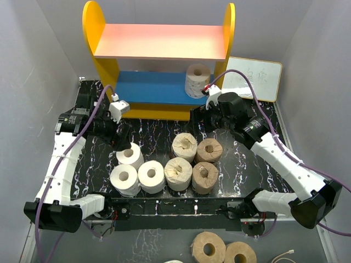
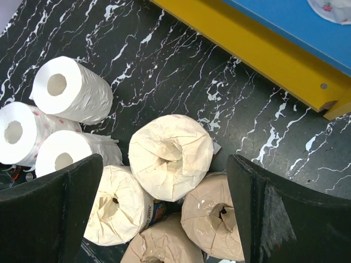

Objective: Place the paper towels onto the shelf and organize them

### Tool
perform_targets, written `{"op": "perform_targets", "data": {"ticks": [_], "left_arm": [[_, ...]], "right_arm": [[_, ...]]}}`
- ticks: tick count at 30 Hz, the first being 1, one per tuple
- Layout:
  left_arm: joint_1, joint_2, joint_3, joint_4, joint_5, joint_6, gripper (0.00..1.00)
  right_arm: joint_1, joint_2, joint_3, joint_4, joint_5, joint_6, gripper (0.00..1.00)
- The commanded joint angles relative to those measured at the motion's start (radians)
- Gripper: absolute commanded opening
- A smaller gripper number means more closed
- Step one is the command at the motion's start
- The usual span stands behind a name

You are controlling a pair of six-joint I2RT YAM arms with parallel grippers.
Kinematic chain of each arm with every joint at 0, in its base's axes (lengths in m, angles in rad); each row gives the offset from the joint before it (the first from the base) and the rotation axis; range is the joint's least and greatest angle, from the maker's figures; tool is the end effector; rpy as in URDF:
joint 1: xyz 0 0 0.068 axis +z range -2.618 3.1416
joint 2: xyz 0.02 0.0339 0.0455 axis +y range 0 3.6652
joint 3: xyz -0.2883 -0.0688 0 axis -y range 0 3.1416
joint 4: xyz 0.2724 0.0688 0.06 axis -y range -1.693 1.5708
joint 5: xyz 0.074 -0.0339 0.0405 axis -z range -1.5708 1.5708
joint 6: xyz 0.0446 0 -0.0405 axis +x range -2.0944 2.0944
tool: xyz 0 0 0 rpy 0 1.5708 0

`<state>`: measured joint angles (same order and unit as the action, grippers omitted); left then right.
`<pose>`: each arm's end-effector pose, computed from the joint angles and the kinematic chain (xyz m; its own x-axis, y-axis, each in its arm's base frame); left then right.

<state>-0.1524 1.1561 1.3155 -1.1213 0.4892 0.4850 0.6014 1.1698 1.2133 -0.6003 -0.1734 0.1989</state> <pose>0.2223 -0.0553 0.3868 -0.5309 0.4979 -0.6857 0.7316 0.6777 -0.0744 0.2241 0.1631 0.3884 -0.5611 -0.1490 -0.8142 -0.5786 0.7740 0.2571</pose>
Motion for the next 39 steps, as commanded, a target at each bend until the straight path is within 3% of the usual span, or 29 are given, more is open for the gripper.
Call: {"op": "perform_targets", "data": {"ticks": [1, 11, 16, 28, 39], "left_arm": [[-0.051, 0.018, -0.063, -0.013, -0.126, 0.113, 0.86], [-0.051, 0.026, -0.249, 0.291, -0.325, -0.165, 0.92], [-0.051, 0.059, -0.247, 0.290, -0.274, -0.191, 0.90], [-0.013, 0.052, -0.316, 0.345, -0.362, -0.177, 0.90], [0.008, 0.063, -0.364, 0.370, -0.338, -0.142, 0.90]], "right_arm": [[0.003, -0.053, -0.014, 0.039, 0.027, -0.001, 0.95], [0.003, -0.076, -0.065, 0.064, 0.015, 0.032, 0.95], [0.005, -0.075, -0.064, 0.056, 0.016, 0.027, 0.95], [0.004, -0.097, -0.104, 0.070, 0.027, 0.024, 0.95], [0.005, -0.096, -0.103, 0.072, 0.025, 0.021, 0.96]]}}
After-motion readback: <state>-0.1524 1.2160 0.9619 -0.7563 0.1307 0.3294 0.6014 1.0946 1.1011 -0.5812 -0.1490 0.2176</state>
